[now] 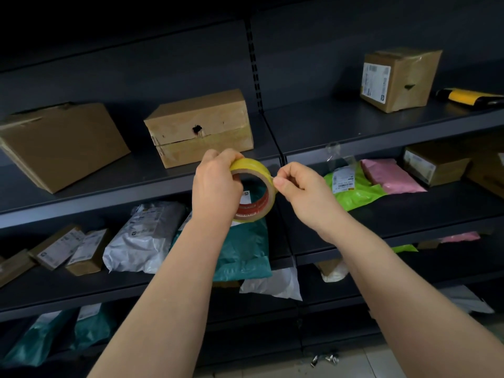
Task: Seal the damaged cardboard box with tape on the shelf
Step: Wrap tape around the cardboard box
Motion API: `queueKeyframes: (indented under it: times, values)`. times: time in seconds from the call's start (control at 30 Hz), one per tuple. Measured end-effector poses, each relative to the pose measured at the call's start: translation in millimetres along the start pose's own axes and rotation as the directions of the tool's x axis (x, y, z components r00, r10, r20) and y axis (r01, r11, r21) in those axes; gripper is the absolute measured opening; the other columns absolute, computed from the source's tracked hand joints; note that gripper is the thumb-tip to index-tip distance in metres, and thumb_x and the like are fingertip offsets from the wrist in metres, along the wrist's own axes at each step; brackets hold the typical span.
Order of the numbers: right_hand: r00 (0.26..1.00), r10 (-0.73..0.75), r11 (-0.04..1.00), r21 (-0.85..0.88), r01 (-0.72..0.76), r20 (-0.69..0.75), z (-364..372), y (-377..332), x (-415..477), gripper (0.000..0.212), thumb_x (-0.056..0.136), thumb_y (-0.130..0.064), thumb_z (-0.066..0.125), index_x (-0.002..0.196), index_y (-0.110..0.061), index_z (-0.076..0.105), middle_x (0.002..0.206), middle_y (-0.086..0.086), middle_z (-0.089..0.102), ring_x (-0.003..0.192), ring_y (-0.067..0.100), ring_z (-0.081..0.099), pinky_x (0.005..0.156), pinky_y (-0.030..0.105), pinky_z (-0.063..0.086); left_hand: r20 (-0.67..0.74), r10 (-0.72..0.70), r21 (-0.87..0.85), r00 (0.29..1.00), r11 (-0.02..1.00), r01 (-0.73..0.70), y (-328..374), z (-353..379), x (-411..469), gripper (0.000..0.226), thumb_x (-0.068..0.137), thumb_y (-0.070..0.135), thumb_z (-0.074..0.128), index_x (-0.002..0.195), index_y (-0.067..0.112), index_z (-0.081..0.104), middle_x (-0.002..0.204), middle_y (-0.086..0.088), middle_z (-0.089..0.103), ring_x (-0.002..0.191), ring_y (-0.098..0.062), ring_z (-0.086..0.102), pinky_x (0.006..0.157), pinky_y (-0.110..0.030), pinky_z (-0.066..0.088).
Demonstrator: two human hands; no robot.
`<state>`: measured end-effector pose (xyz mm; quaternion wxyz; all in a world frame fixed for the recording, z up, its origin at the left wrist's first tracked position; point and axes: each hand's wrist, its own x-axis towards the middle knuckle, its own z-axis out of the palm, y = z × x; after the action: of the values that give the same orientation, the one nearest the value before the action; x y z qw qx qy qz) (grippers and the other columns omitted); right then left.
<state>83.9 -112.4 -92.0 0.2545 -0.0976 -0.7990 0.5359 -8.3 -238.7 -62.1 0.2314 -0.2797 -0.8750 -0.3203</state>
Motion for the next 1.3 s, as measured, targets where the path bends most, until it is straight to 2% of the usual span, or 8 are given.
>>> queueKeyframes:
  times: [0.17,0.37,0.53,0.7,0.87,1.03,1.13,1.3]
  values:
    - [0.988,0.057,0.997,0.041,-0.063,0.147,-9,-1,1,0.024,0.098,-0.014,0.054,0.076,-0.023,0.052,0.066,-0.012,0.046,0.059,0.002,0.038,0.056,0.019,0.027,0.075,0.029,0.028,0.997,0.999,-0.031,0,1,0,0.043,0.075,-0.012,0.055,0.106,0.014,0.071,0.102,-0.013,0.058,0.091,-0.035,0.056,0.076,-0.041,0.048]
    - [0.998,0.026,0.996,0.083,-0.031,0.055,-5,0,-4,0.018,0.097,-0.015,0.057,0.081,-0.024,0.057,0.074,-0.011,0.057,0.061,-0.001,0.047,0.059,0.016,0.035,0.157,-0.040,0.047,0.987,0.998,0.033,3,-3,9,0.037,0.076,-0.009,0.053,0.096,0.017,0.071,0.098,-0.011,0.065,0.090,-0.032,0.059,0.072,-0.039,0.050]
    - [0.998,0.062,0.933,0.355,-0.066,0.021,-13,1,-10,0.021,0.096,-0.010,0.058,0.112,-0.024,0.063,0.089,-0.005,0.070,0.072,0.002,0.058,0.051,0.019,0.047,0.263,-0.191,-0.210,0.946,0.946,0.249,-3,-7,9,0.024,0.089,0.002,0.061,0.081,0.024,0.068,0.067,0.005,0.061,0.061,-0.015,0.053,0.058,-0.026,0.041]
    - [0.997,0.051,0.973,0.230,-0.036,-0.059,-8,-4,-15,0.014,0.089,-0.014,0.069,0.085,-0.027,0.074,0.081,-0.006,0.072,0.074,0.002,0.064,0.056,0.021,0.051,0.284,-0.257,-0.328,0.924,0.879,0.346,-6,-1,0,0.026,0.089,0.009,0.066,0.068,0.025,0.065,0.063,0.001,0.061,0.057,-0.018,0.050,0.059,-0.030,0.041]
    - [1.000,-0.009,0.953,-0.304,0.017,0.028,0,-9,-10,0.013,0.100,-0.025,0.051,0.090,-0.023,0.059,0.088,-0.007,0.060,0.086,0.014,0.057,0.073,0.028,0.042,0.185,-0.242,-0.206,0.952,0.938,0.279,-8,-4,-1,0.022,0.087,0.004,0.063,0.079,0.024,0.069,0.076,0.001,0.067,0.077,-0.022,0.060,0.066,-0.030,0.047]
    - [0.957,0.270,0.956,0.087,-0.280,0.107,15,-11,-18,0.018,0.102,-0.025,0.047,0.089,-0.023,0.058,0.079,-0.008,0.050,0.069,0.007,0.043,0.059,0.024,0.033,0.105,-0.155,-0.028,0.982,0.987,0.159,-6,-9,-2,0.027,0.084,-0.001,0.057,0.094,0.019,0.073,0.091,-0.007,0.068,0.087,-0.027,0.060,0.071,-0.037,0.051]
    - [0.948,0.260,0.945,0.157,-0.289,0.182,9,-14,-19,0.019,0.101,-0.027,0.048,0.086,-0.024,0.058,0.081,-0.006,0.053,0.074,0.010,0.048,0.060,0.024,0.038,0.123,-0.162,-0.059,0.979,0.984,0.170,-8,-10,-1,0.022,0.085,0.000,0.059,0.090,0.018,0.071,0.087,-0.005,0.068,0.084,-0.024,0.059,0.071,-0.034,0.049]
    - [0.997,0.019,0.993,0.117,-0.028,0.078,-6,-10,-16,0.015,0.089,-0.018,0.069,0.075,-0.023,0.062,0.068,-0.014,0.058,0.058,-0.005,0.049,0.057,0.013,0.039,0.528,-0.159,-0.451,0.834,0.780,0.434,-14,-25,-4,0.016,0.089,0.004,0.066,0.101,0.013,0.069,0.086,-0.005,0.069,0.079,-0.019,0.062,0.069,-0.031,0.050]
